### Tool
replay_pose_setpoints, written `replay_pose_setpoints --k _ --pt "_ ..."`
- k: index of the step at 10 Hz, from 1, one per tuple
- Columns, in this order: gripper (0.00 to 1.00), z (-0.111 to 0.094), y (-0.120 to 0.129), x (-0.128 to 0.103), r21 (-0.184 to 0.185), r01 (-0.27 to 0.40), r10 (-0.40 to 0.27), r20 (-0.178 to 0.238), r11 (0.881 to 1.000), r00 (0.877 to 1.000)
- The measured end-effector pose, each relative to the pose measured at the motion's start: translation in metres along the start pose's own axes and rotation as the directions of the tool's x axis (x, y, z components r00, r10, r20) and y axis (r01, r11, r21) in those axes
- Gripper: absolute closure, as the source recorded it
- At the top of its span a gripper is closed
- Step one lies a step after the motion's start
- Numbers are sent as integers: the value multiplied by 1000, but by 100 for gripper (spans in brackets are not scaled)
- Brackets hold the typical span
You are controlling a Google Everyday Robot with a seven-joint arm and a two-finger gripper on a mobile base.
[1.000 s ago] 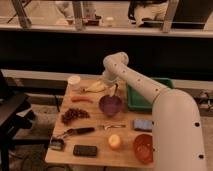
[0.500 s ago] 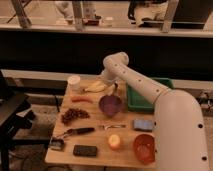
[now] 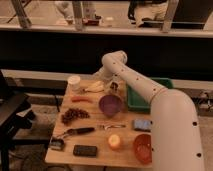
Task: Place banana in tray
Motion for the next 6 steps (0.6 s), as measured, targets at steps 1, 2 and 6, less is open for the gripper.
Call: replay_pose_setpoints --k 1,2,6 --pt "20 3 -2 1 6 1 -1 8 1000 1000" --pt "20 8 -4 4 15 4 -4 17 1000 1000" --pt "20 29 -19 7 41 33 -35 48 999 998"
